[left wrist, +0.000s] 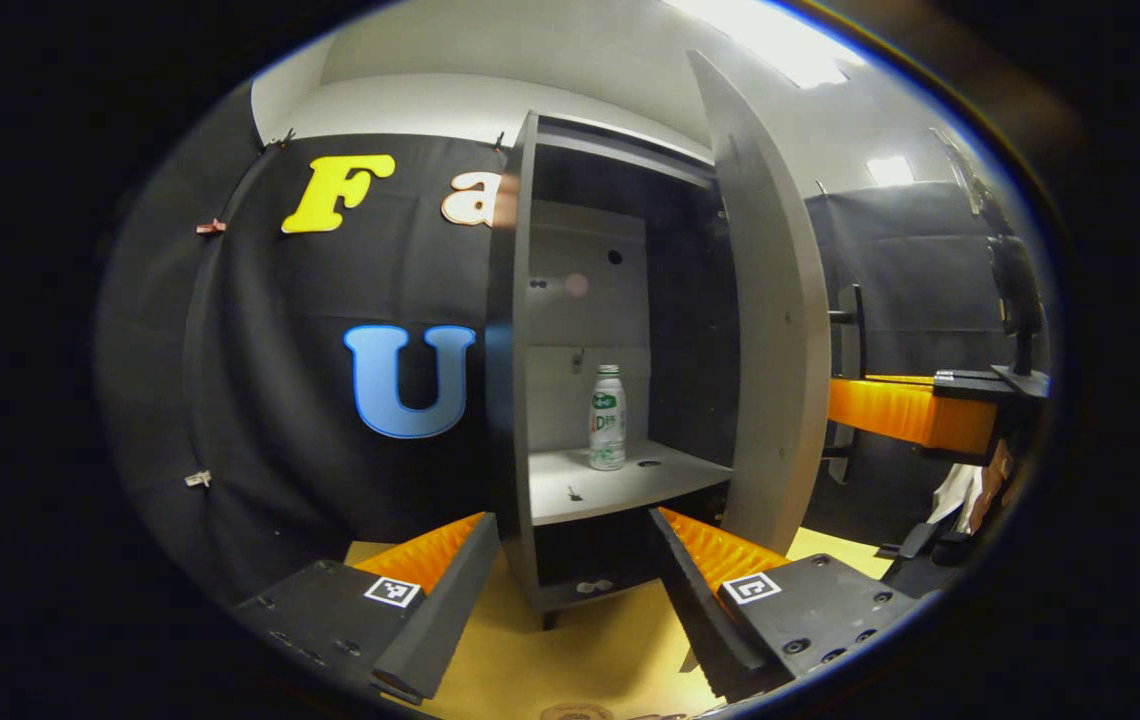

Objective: Open the cabinet door with the right hand, grasp the bottle in the cabinet with the left hand and place it on the coaster, then close the cabinet door with the right hand.

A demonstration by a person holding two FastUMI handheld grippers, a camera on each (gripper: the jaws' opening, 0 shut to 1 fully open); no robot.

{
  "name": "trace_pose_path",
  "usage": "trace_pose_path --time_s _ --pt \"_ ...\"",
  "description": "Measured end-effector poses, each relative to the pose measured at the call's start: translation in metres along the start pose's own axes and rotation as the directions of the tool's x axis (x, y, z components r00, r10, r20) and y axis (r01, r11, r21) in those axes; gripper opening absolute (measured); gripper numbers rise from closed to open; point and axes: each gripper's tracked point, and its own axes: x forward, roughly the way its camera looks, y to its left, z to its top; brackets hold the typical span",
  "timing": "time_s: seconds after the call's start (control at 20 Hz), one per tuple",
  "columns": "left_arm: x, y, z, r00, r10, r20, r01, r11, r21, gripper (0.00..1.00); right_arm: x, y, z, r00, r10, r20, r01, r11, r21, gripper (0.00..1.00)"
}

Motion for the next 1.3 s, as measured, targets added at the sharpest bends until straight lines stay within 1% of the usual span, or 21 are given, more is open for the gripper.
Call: trace_pose_path --time_s 0.1,0.25,0.35,0.5,0.65,0.8,0.9,1.0,1.05,1.15,1.2,1.3 --pt "0.005 -0.014 0.001 1.000 -0.030 -0.004 0.031 1.000 0.007 0.94 -0.007 -0.009 0.002 1.000 -0.016 0.008 0.016 1.000 -0.007 0.22" --pt "0.015 -0.034 0.005 0.998 -0.058 0.003 0.058 0.998 0.032 0.94 -0.014 -0.026 0.005 0.999 -0.021 0.024 0.022 0.999 -0.044 0.22" --pt "0.025 -0.048 0.007 0.998 -0.069 0.010 0.069 0.997 0.033 0.94 -0.018 -0.033 0.006 1.000 -0.008 0.028 0.009 0.998 -0.061 0.22" --pt "0.044 -0.076 0.009 0.995 -0.096 -0.001 0.096 0.995 0.032 0.94 -0.025 -0.039 0.005 0.999 0.037 0.014 -0.036 0.996 -0.076 0.21" --pt "0.057 -0.105 0.018 0.992 -0.126 0.020 0.125 0.991 0.043 0.94 -0.028 -0.051 0.005 0.999 0.054 0.007 -0.054 0.997 -0.053 0.19" --pt "0.067 -0.130 0.021 0.988 -0.148 0.037 0.146 0.989 0.037 0.94 -0.033 -0.077 0.005 0.999 0.037 0.005 -0.037 0.999 -0.005 0.16" --pt "0.075 -0.139 0.018 0.990 -0.137 0.024 0.136 0.990 0.035 0.94 -0.038 -0.097 0.007 1.000 0.006 0.005 -0.005 1.000 -0.029 0.16" --pt "0.083 -0.146 0.016 0.993 -0.120 0.018 0.119 0.992 0.041 0.94 -0.039 -0.117 0.007 1.000 -0.010 0.005 0.010 0.999 -0.044 0.16" --pt "0.085 -0.149 0.016 0.993 -0.114 0.020 0.113 0.993 0.043 0.94 -0.039 -0.125 0.006 0.999 -0.033 0.009 0.033 0.998 -0.054 0.18" --pt "0.090 -0.152 0.018 0.995 -0.099 0.023 0.098 0.994 0.044 0.94 -0.040 -0.145 0.006 0.998 -0.060 0.013 0.061 0.996 -0.066 0.17" --pt "0.094 -0.154 0.018 0.996 -0.090 0.024 0.088 0.995 0.044 0.94 -0.043 -0.150 0.006 0.998 -0.060 0.013 0.061 0.997 -0.056 0.15" --pt "0.099 -0.155 0.019 0.997 -0.068 0.023 0.067 0.997 0.046 0.94 -0.043 -0.159 0.005 0.999 -0.039 0.009 0.039 0.999 -0.018 0.14"
